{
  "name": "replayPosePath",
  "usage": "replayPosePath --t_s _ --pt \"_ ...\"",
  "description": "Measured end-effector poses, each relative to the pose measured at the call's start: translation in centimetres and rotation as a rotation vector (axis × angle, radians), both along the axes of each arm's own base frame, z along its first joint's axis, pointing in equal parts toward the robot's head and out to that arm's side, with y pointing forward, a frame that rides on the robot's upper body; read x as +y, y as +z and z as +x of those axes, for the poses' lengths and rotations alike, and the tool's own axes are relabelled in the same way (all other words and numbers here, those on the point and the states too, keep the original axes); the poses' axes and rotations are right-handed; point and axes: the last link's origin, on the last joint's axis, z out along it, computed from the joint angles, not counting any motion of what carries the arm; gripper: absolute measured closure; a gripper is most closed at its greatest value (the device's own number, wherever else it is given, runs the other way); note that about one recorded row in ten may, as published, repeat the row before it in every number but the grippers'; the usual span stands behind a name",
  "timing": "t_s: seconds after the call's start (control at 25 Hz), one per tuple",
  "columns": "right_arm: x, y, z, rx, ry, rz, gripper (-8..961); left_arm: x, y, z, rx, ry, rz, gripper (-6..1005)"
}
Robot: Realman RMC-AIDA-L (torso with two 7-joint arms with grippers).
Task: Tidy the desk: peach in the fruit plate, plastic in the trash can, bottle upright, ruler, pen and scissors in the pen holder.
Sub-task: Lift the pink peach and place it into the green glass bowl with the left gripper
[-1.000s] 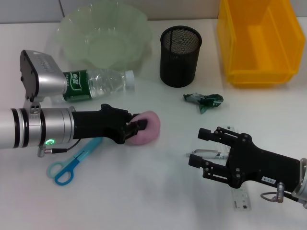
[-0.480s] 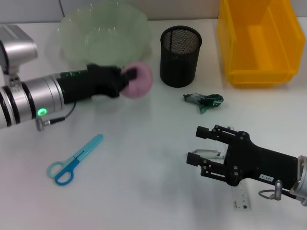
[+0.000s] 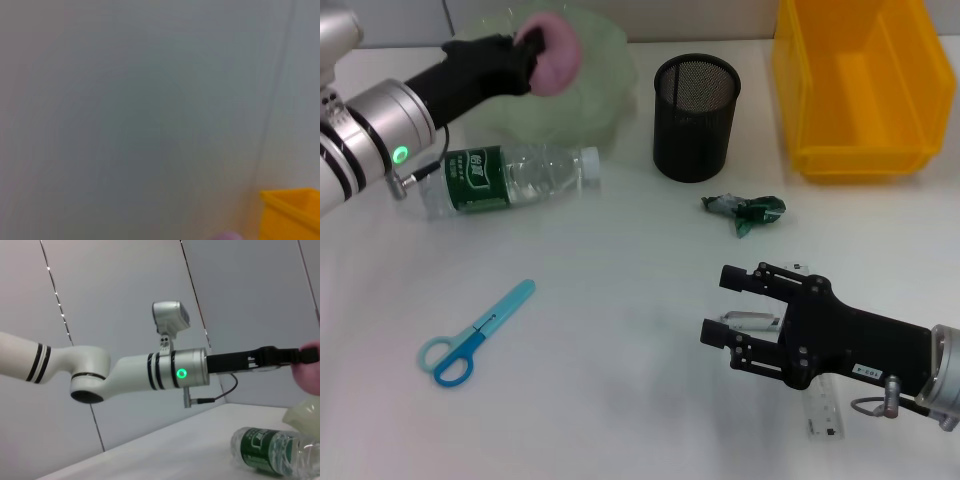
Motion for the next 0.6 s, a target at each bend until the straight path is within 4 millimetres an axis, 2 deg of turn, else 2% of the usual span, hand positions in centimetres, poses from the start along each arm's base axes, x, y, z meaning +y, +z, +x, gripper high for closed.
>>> replayPosePath --t_s 0.2,0.24,0.32,0.6 --pt "0.0 -0.1 0.0 -0.003 -0.007 -0.004 240 0.9 0.0 0.1 0.020 0.037 0.020 920" --pt "0.0 -0.1 0.0 -0.003 -0.007 -0.004 240 1.8 -0.6 0.3 0.076 0.070 0.018 914" --pt "0.0 -0.2 0.1 -0.002 -0.009 -0.005 240 2.2 -1.0 0.3 0.117 0.086 0.018 902" --pt "0.1 -0.2 0.3 -0.007 -0.027 0.005 239 2.6 -1.2 0.5 0.142 0.108 0.020 861"
